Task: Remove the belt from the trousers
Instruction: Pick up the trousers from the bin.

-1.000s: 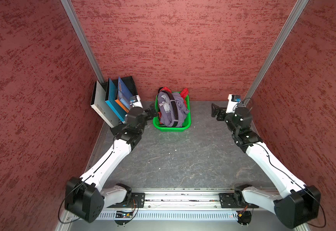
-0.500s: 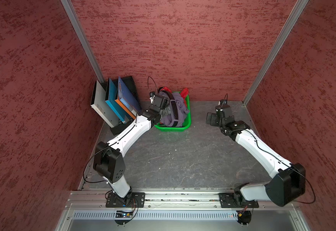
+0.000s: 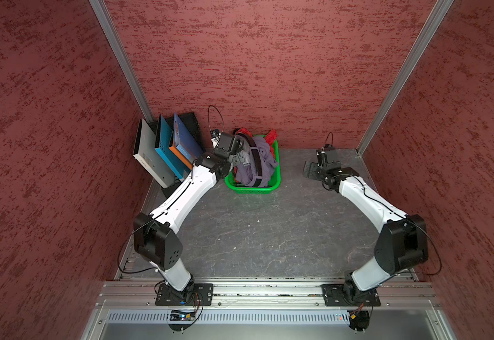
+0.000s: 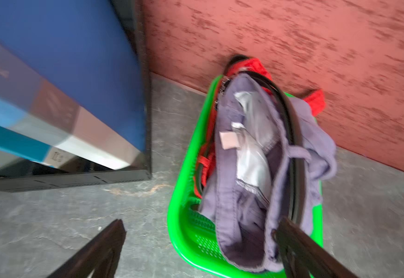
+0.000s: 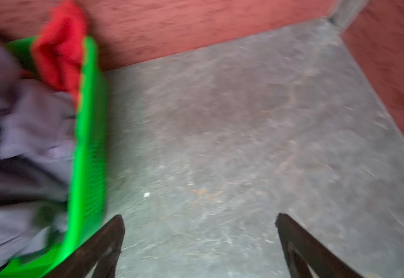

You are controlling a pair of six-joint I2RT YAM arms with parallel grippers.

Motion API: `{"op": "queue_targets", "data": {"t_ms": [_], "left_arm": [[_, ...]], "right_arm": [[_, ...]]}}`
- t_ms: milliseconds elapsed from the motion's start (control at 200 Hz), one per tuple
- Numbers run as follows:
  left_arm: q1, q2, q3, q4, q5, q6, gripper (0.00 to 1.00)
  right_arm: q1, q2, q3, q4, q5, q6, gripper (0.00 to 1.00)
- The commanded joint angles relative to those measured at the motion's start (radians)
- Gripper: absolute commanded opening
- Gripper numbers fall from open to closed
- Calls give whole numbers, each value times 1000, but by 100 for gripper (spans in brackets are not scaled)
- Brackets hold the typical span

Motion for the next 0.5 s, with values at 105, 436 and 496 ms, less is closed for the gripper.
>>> {"op": "queue_targets", "data": {"t_ms": [105, 436, 496], "left_arm": [[-3, 91, 84, 14, 86, 20, 100], [6, 510, 567, -141, 339, -115, 100], [2, 560, 639, -160, 367, -118, 100]], "right_arm": [[33, 58, 41, 65, -84, -66, 99], [133, 9, -88, 92, -114, -109, 99], [147, 4, -99, 94, -129, -124, 99]]}}
